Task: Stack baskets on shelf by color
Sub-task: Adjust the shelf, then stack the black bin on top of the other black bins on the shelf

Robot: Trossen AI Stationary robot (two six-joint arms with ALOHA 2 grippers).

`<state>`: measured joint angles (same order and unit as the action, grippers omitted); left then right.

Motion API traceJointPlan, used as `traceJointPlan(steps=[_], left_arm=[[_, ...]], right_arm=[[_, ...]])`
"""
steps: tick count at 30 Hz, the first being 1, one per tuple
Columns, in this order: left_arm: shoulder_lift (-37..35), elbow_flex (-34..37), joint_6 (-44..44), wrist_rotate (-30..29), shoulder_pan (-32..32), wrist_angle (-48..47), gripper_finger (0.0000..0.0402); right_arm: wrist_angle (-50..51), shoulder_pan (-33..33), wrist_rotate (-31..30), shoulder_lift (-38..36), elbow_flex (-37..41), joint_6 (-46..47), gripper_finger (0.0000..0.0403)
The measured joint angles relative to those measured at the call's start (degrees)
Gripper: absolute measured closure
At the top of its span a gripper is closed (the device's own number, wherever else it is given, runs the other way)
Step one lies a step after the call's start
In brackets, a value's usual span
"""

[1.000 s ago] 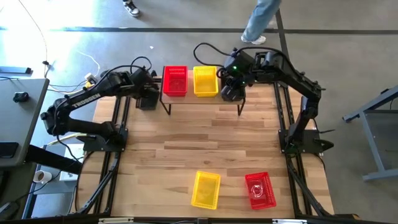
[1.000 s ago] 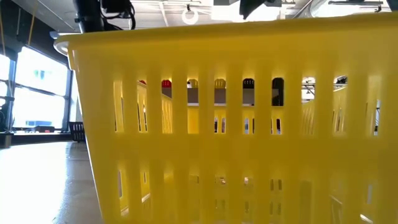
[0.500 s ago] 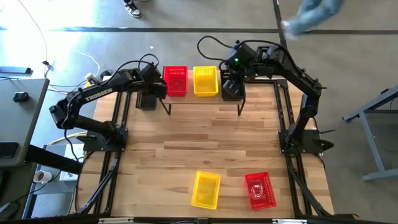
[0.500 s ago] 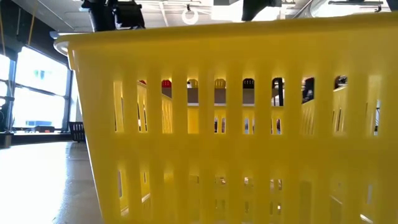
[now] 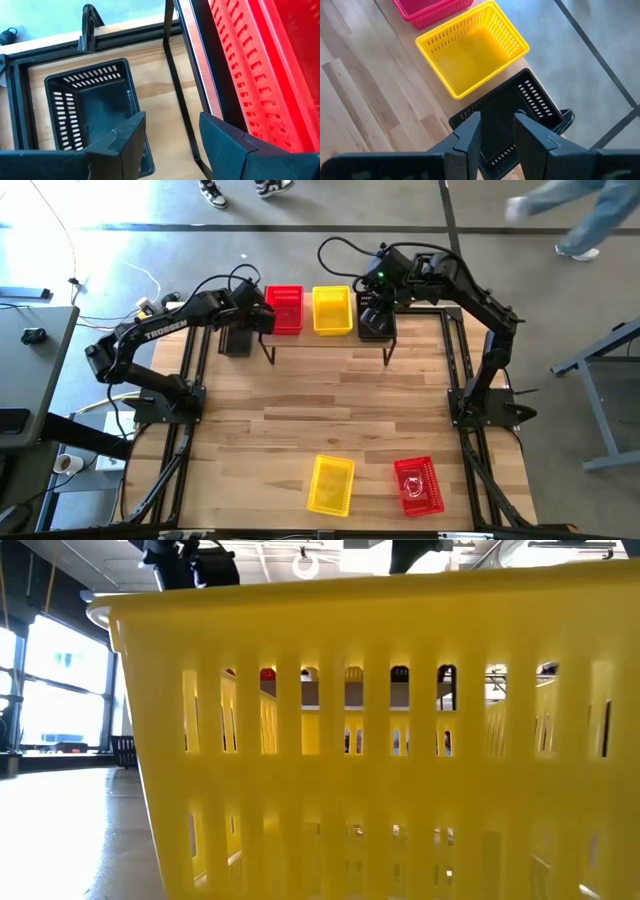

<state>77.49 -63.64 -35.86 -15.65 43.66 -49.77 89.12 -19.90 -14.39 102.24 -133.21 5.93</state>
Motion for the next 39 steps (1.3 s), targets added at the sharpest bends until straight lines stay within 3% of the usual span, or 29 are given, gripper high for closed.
traceJointPlan(steps=[26,33,39], left_arm=[[2.7,0.0,2.1,3.0,-1.0,6.6,0.0225],[-0.6,0.0,3.9,2.1,-1.0,4.1,0.0225],[-5.7,0.0,10.6,1.6,-1.0,-5.5,0.0225]], right_arm=[[0.7,0.0,0.0,0.0,0.0,-1.9,0.0304],[0.8,0.0,0.0,0.0,0.0,-1.9,0.0304],[0.8,0.0,0.0,0.0,0.0,-1.9,0.0304]])
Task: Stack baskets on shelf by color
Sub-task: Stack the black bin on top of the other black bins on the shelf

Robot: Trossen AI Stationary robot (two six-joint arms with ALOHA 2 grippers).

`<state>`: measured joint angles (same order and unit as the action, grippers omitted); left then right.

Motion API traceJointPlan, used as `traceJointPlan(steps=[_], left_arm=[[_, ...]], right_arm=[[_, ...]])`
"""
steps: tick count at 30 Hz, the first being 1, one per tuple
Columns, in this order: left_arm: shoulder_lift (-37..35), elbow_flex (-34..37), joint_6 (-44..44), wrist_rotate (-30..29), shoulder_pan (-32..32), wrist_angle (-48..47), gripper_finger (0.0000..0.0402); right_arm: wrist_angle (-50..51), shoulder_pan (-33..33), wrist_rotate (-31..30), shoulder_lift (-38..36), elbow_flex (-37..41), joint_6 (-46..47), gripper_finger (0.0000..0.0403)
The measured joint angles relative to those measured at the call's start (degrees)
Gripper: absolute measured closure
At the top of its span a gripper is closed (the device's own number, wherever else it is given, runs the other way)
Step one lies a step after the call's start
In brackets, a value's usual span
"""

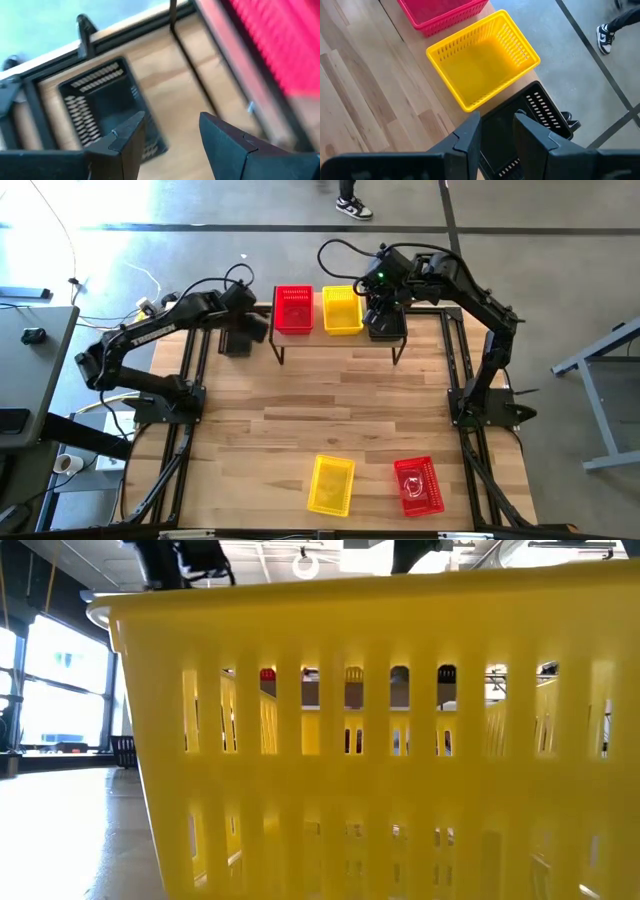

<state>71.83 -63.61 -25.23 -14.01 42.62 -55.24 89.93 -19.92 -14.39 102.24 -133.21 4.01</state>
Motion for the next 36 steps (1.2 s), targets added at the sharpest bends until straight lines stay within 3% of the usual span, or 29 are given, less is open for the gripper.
traceJointPlan(steps=[9,19,26,32,36], left_arm=[[-7.2,0.0,20.4,-0.1,-4.4,-15.0,0.0225],[-8.6,11.6,38.7,-0.2,-14.4,-9.1,0.0225],[-8.5,20.3,44.4,-1.3,-18.0,1.0,0.0225],[-8.3,24.6,44.0,-1.7,-16.6,2.8,0.0225],[-8.3,26.2,43.7,-5.5,-15.3,3.3,0.0225]], right_arm=[[-0.5,0.0,0.0,0.0,0.0,0.5,0.0304],[-0.6,0.0,0.0,0.0,0.0,1.1,0.0304],[-0.6,0.0,0.0,0.0,0.0,0.0,0.0304],[-0.6,0.0,0.0,0.0,0.0,-0.6,0.0304],[-0.6,0.0,0.0,0.0,0.0,-0.6,0.0304]])
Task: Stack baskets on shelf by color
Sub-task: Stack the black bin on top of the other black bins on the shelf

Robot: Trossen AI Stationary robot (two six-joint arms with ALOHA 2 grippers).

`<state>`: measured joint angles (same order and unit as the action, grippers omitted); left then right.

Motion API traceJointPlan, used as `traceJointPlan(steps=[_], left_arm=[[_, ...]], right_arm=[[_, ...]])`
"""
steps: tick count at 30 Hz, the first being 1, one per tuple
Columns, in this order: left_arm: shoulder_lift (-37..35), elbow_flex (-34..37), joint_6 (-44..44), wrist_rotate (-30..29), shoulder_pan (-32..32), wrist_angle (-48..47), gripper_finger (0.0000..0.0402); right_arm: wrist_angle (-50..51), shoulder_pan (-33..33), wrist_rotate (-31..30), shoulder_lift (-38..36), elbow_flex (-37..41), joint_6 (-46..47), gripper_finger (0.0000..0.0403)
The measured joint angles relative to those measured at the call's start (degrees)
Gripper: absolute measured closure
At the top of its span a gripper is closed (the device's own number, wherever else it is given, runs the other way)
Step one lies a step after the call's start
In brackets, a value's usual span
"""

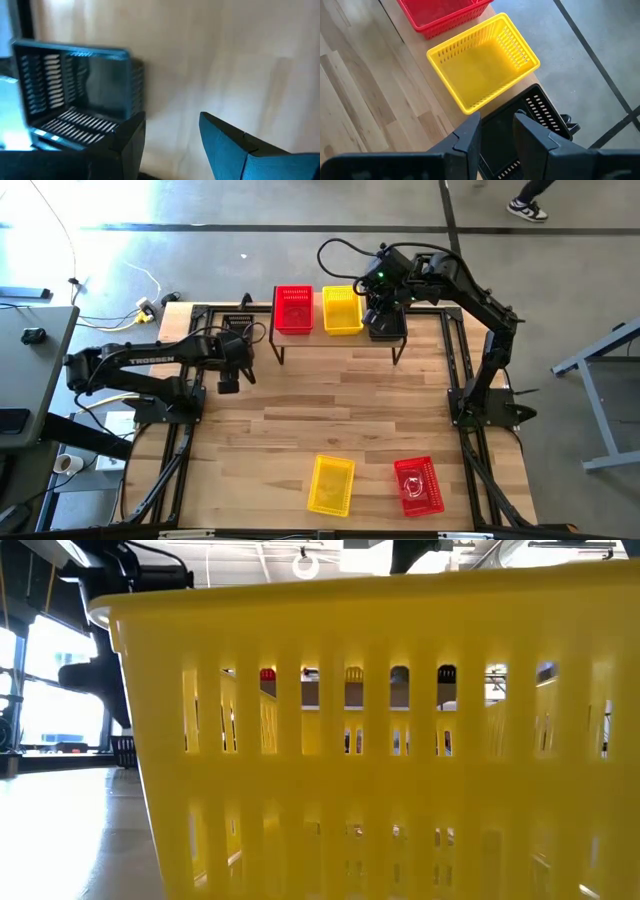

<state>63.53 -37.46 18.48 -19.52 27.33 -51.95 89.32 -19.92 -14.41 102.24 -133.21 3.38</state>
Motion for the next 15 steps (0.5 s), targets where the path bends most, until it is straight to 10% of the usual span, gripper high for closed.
traceJointPlan(steps=[15], left_arm=[[3.2,1.2,5.8,-3.8,6.3,8.1,0.0225]], right_arm=[[0.0,0.0,0.0,0.0,0.0,0.0,0.0304]])
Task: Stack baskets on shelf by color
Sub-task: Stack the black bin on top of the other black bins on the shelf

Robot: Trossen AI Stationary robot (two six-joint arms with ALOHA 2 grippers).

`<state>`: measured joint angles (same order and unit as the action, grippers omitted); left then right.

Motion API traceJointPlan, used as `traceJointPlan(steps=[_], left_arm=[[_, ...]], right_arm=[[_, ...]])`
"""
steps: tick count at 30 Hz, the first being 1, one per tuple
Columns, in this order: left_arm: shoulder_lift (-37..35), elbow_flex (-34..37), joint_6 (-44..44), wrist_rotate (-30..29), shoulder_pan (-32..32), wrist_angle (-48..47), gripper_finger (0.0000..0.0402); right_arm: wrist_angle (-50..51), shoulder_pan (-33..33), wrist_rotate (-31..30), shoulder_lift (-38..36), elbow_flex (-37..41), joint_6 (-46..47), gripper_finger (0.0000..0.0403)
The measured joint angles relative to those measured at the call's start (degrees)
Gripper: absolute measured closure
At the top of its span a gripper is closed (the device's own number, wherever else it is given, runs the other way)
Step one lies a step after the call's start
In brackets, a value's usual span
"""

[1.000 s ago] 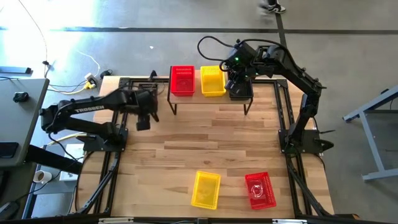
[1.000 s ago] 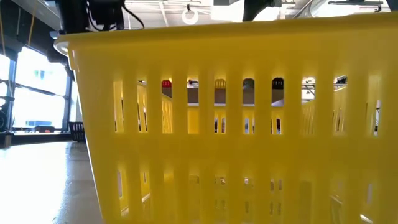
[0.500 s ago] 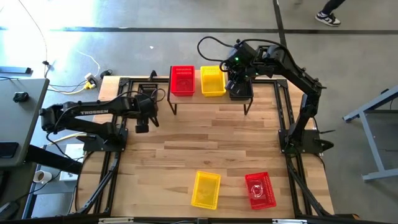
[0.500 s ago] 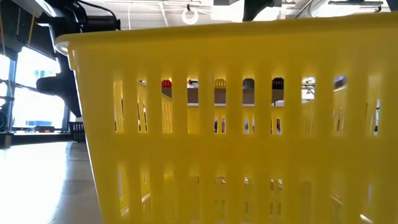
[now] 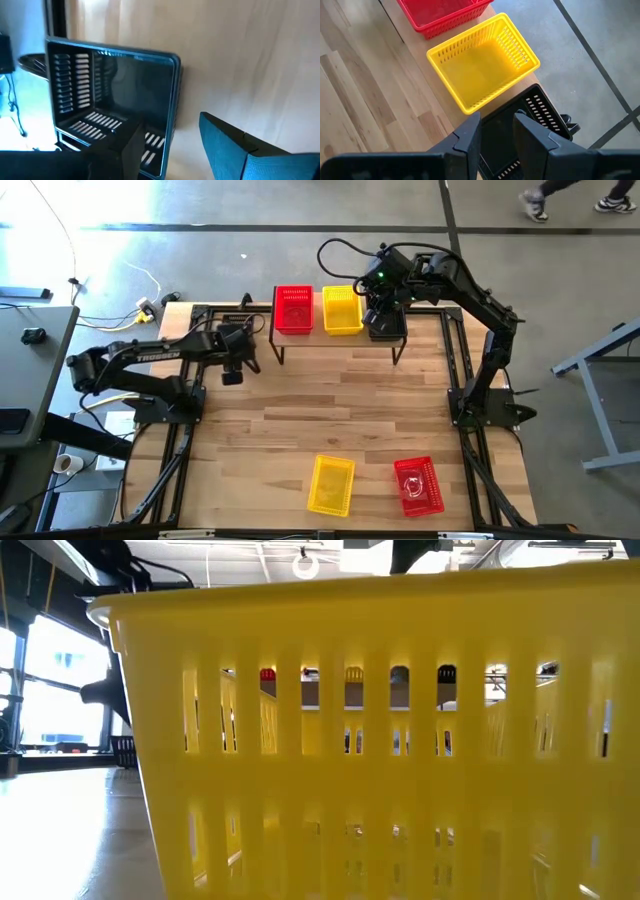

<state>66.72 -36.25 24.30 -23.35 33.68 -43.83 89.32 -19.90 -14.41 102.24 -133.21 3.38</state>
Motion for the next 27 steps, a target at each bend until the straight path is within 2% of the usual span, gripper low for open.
traceJointPlan(steps=[9,12,16,22,24,27], left_arm=[[8.2,0.0,2.0,0.7,4.1,2.1,0.0225],[9.9,0.0,2.3,0.8,4.6,2.0,0.0237],[10.4,0.0,2.9,0.8,4.6,2.1,0.0280],[9.0,0.0,1.8,0.8,4.6,1.6,0.0381],[8.0,0.0,0.8,0.8,4.5,0.9,0.0394],[6.2,-0.4,-1.0,0.9,4.5,-1.9,0.0389]], right_arm=[[0.0,0.0,0.0,0.0,0.0,0.2,0.0304],[0.0,0.0,0.0,0.0,0.0,0.2,0.0304],[0.0,0.0,0.0,0.0,0.0,0.2,0.0304],[0.0,0.0,0.0,0.0,0.0,2.2,0.0304],[0.0,0.0,0.0,0.0,0.0,3.5,0.0304],[0.0,0.0,0.0,0.0,0.0,5.2,0.0304]])
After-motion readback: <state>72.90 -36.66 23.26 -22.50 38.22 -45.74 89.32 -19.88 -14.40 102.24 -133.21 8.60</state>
